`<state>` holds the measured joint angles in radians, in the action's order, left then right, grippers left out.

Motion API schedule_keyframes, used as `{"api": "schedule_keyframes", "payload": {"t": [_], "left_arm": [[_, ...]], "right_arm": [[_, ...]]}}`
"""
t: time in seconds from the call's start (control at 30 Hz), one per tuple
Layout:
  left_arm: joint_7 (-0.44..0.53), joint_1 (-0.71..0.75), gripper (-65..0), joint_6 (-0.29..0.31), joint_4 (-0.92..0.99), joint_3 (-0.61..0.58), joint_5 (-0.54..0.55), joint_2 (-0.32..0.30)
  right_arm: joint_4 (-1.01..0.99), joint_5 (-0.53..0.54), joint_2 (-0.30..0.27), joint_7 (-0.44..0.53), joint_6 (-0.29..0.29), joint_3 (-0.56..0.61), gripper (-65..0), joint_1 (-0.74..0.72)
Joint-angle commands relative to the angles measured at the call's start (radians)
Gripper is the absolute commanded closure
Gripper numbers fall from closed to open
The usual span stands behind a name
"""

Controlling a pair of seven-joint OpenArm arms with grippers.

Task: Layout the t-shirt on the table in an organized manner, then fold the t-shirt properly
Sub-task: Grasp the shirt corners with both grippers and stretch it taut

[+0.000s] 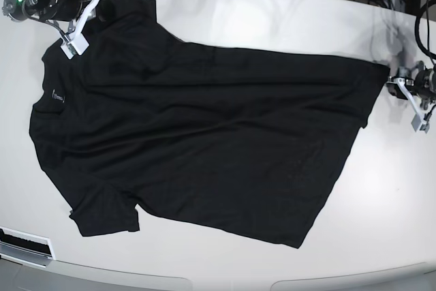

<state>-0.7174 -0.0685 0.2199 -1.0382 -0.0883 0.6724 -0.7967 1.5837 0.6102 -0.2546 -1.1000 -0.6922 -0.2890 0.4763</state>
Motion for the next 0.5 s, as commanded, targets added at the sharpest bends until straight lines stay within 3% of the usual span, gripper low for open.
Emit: {"api": "schedule_keyframes", "payload": {"t": [0.0,0.07,0.23,0.37,0.47], "left_arm": [[0.006,0.007,-35.4,-0.003,-0.003,0.006,-0.006,-0.014],[0.021,0.024,-35.4,0.001,-0.001,0.006,-0.008,-0.002],[0.002,0.030,-35.4,0.084,0.000,0.006,0.004,0.038],[-0.027,0.043,-35.4,0.179,0.000,0.006,0.108,0.052],[-0.071,0.047,-35.4,0.217,0.000,0.006,0.171,0.051]], "right_arm": [[-0.002,-0.034,-0.009,-0.037,0.007,0.001,0.0,0.011],[-0.002,-0.034,-0.009,-0.038,0.007,0.001,0.0,0.011],[-0.002,-0.034,-0.009,-0.037,0.007,0.001,0.0,0.011],[-0.002,-0.034,-0.009,-0.038,0.007,0.001,0.0,0.011],[-0.002,-0.034,-0.009,-0.037,0.007,0.001,0.0,0.011]]}}
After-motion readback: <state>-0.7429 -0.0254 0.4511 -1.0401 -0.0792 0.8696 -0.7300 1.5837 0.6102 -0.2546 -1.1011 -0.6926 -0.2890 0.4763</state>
